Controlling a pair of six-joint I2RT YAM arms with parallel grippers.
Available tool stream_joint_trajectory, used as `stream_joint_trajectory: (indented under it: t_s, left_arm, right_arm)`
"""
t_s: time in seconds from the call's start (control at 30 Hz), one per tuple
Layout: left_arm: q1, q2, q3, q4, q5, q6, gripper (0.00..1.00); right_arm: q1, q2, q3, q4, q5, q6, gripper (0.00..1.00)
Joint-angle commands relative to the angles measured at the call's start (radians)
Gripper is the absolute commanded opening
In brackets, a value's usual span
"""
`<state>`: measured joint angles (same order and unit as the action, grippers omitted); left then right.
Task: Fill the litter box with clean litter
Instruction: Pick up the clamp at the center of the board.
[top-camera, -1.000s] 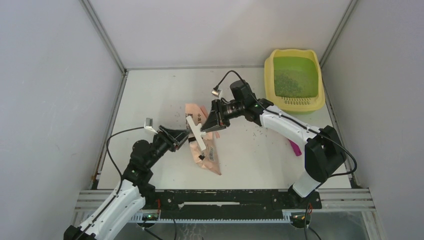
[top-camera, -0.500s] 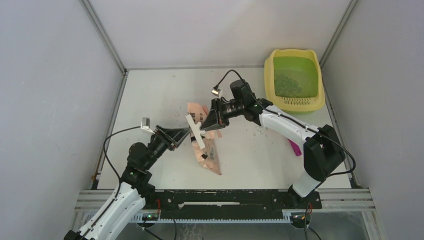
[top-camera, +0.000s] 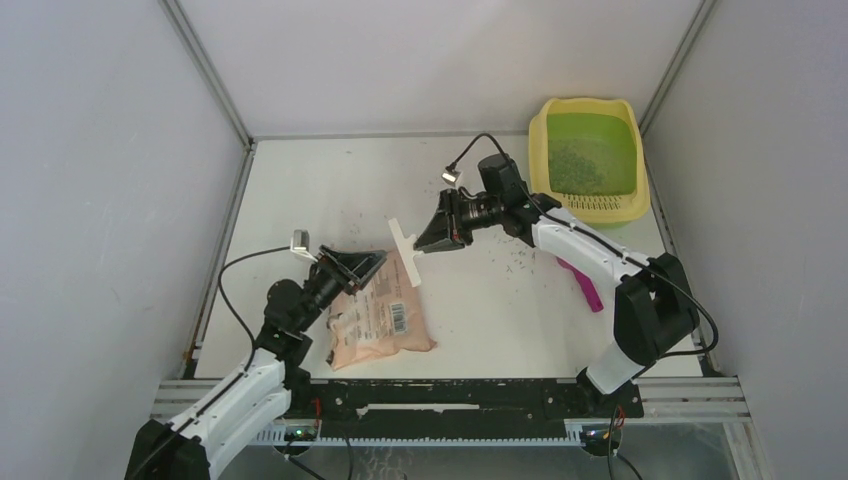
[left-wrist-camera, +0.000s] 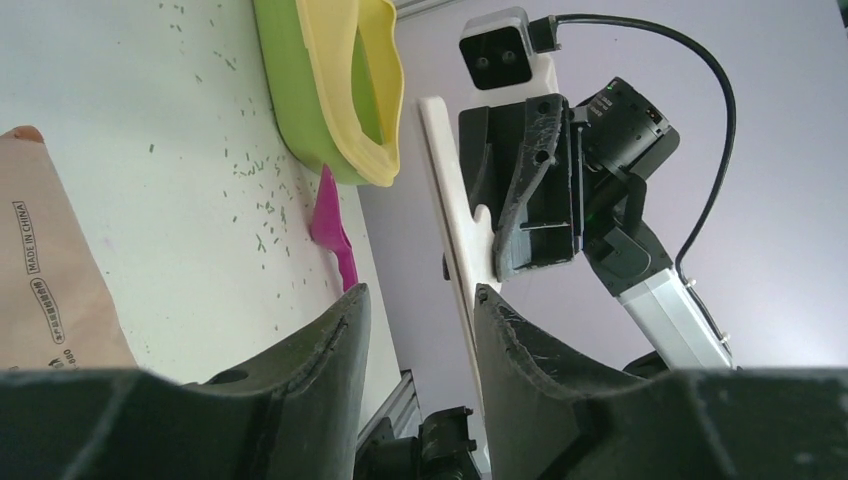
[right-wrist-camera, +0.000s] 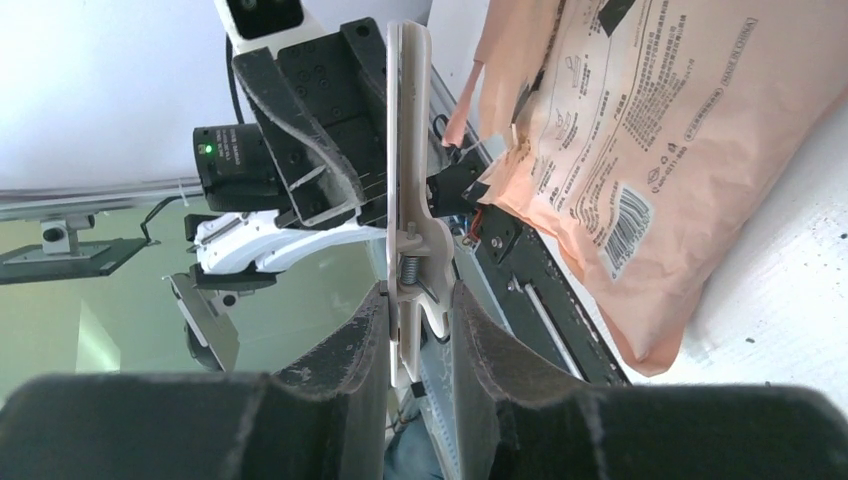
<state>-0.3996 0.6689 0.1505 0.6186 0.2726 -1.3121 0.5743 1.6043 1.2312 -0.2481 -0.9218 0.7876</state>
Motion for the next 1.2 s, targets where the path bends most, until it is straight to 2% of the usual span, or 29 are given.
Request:
stream_joint_trajectory:
  t_s: [0.0,0.2,0.5,0.67,0.9,1.03,1.17]
  left_arm:
    - [0.007,-0.015,-0.004,0.099,0.032,-0.008,0.47]
    - [0.007,-0.074,0.029,0.010,0.026,0.014,0.48]
    - [0.006,-0.094,0.057,0.003,0.038,0.010,0.50]
    - [0.007,-0.102,0.070,0.003,0.042,0.008,0.56]
    - [0.007,-0.145,0.068,-0.022,0.034,0.004,0.56]
    - [0.007,-0.186,0.066,-0.058,0.023,0.009,0.64]
    - [0.007,-0.198,0.078,-0.100,0.017,0.025,0.79]
  right_arm:
    - [0.006,-0.063,-0.009,0.056,-0.033,0.015,0.00]
    - [0.022,-0.073,-0.016,0.139,-0.064,0.083,0.00]
    - [0.056,-0.051,-0.016,0.188,-0.064,0.124,0.00]
    - [0.071,-0.036,-0.015,0.229,-0.066,0.151,0.00]
    - [0.056,-0.036,-0.016,0.196,-0.052,0.129,0.00]
    - [0.043,-0.034,-0.016,0.177,-0.047,0.115,0.00]
    - [0.050,-0.023,-0.015,0.199,-0.054,0.125,0.00]
